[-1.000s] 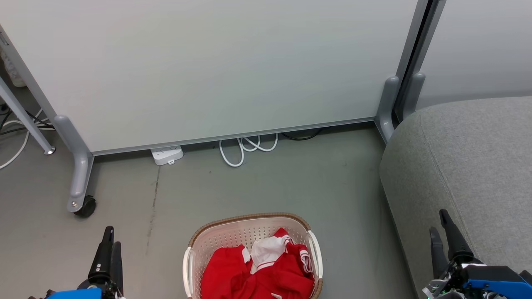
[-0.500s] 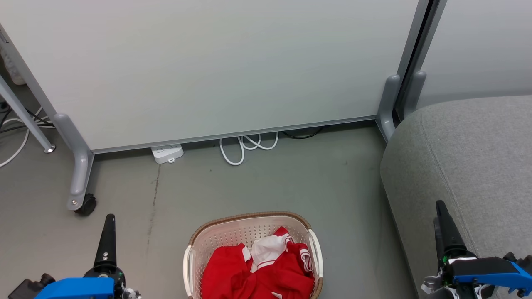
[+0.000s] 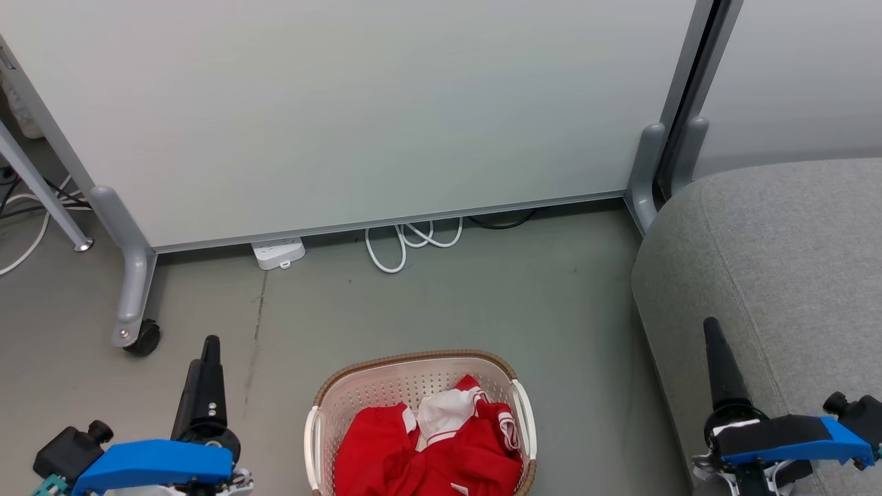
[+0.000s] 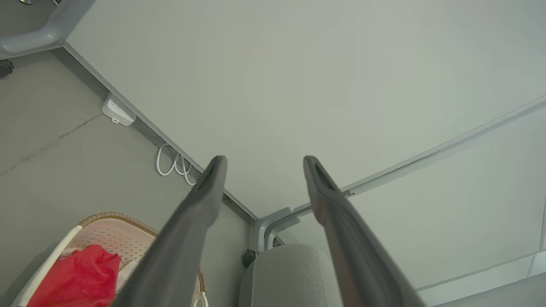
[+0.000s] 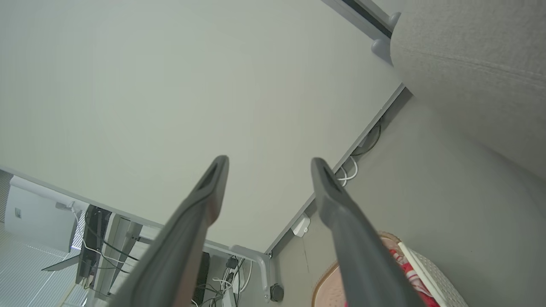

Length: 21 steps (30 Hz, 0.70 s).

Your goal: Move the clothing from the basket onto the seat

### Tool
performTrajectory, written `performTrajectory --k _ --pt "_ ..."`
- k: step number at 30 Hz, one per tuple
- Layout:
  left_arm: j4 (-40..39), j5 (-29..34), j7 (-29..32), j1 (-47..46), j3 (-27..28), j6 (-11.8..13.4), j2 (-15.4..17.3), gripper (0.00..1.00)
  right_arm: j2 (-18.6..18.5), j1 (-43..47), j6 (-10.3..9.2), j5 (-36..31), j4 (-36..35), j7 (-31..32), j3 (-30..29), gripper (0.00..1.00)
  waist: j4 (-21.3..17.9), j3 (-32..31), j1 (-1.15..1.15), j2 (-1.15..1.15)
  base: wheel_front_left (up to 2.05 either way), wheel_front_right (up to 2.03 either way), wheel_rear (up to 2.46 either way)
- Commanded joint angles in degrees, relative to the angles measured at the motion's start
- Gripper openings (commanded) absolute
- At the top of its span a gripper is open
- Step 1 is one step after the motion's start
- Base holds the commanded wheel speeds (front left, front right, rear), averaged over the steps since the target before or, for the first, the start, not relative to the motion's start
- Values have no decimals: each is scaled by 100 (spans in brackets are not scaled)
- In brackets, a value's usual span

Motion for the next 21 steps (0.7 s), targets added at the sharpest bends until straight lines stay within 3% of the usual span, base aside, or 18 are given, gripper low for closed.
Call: performTrajectory --k 1,21 --pt "-98 210 -56 -180 -61 22 58 100 -63 -171 9 -206 -118 -62 45 100 2 0 0 0 0 0 0" --pt "36 2022 -428 -277 -473 153 74 100 -108 -176 10 -1927 -12 -436 267 100 30 -18 0 0 0 0 0"
